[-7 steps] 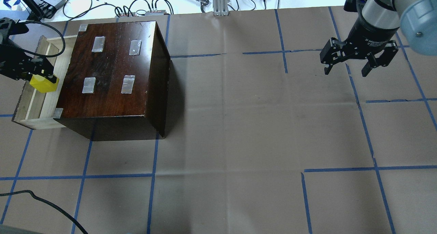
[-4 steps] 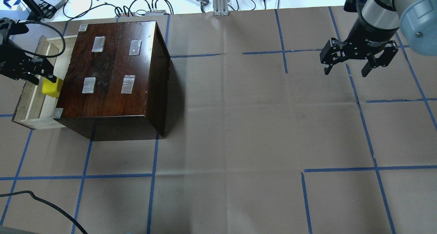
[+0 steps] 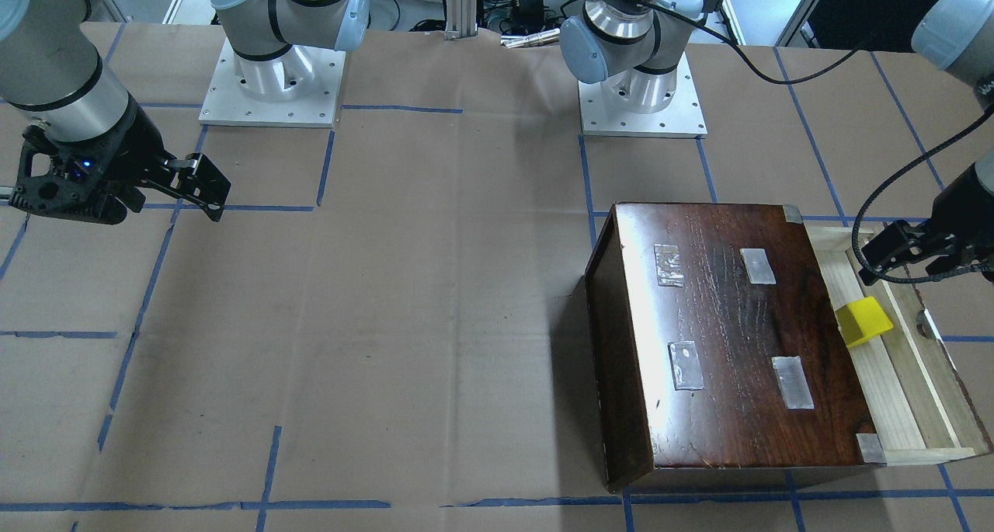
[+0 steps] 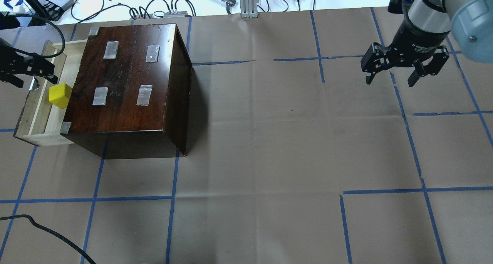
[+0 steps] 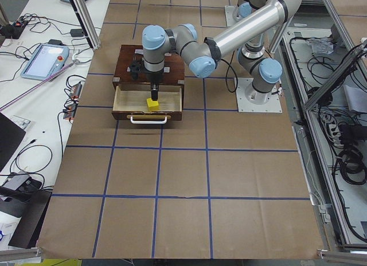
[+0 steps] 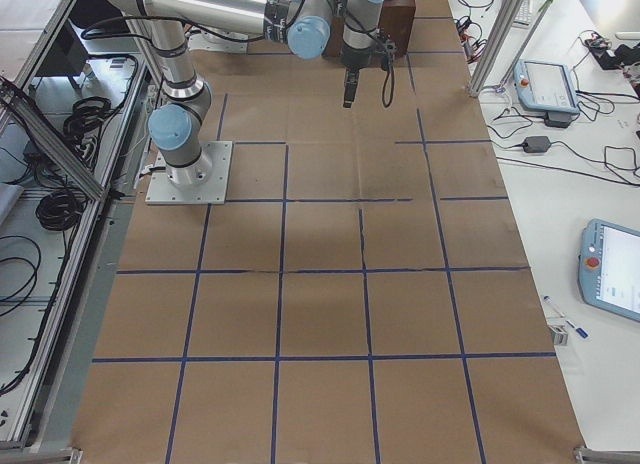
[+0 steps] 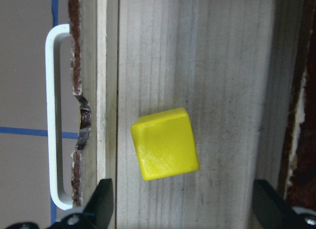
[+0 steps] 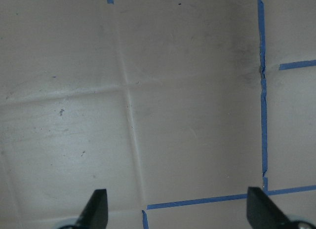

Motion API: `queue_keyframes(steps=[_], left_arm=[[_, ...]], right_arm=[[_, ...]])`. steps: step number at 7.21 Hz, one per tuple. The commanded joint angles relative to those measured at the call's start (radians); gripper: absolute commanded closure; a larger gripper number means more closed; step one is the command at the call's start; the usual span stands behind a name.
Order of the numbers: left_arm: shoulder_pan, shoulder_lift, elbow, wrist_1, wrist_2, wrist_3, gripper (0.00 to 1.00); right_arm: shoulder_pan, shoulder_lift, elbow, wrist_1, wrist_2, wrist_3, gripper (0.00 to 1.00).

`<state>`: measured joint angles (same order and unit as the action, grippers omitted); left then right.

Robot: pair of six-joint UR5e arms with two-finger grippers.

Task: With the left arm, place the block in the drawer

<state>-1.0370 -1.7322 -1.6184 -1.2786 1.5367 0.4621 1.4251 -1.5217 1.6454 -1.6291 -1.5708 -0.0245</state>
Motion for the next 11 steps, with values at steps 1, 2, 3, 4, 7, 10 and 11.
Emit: queue_keyframes(steps=[1,2,3,4,7,10,11], left_arm=[[-0.002,0.097,-0.011,-0.082,0.013,-0.005,0.01],[-0.006,0.133,-0.02,-0.108,0.011,-0.019,0.01],[-0.02,0.172,-0.021,-0.155,0.003,-0.058,0.01],[-0.061,0.192,-0.021,-0.169,0.003,-0.106,0.01],[-0.2,0.21,0.002,-0.228,0.005,-0.293,0.01],[-0.394,0.218,0.0,-0.228,0.005,-0.486,0.01],[-0.449,0.221,-0.011,-0.228,0.003,-0.516,0.01]], right_arm=[[0.0,0.0,-0.001,0.0,0.0,0.0,0.0],[0.0,0.0,0.001,0.0,0.0,0.0,0.0],[0.0,0.0,0.001,0.0,0.0,0.0,0.0],[0.0,0.0,0.001,0.0,0.0,0.0,0.0],[0.0,0.0,0.001,0.0,0.0,0.0,0.0],[0.0,0.0,-0.001,0.0,0.0,0.0,0.0],[0.0,0.0,0.001,0.0,0.0,0.0,0.0]])
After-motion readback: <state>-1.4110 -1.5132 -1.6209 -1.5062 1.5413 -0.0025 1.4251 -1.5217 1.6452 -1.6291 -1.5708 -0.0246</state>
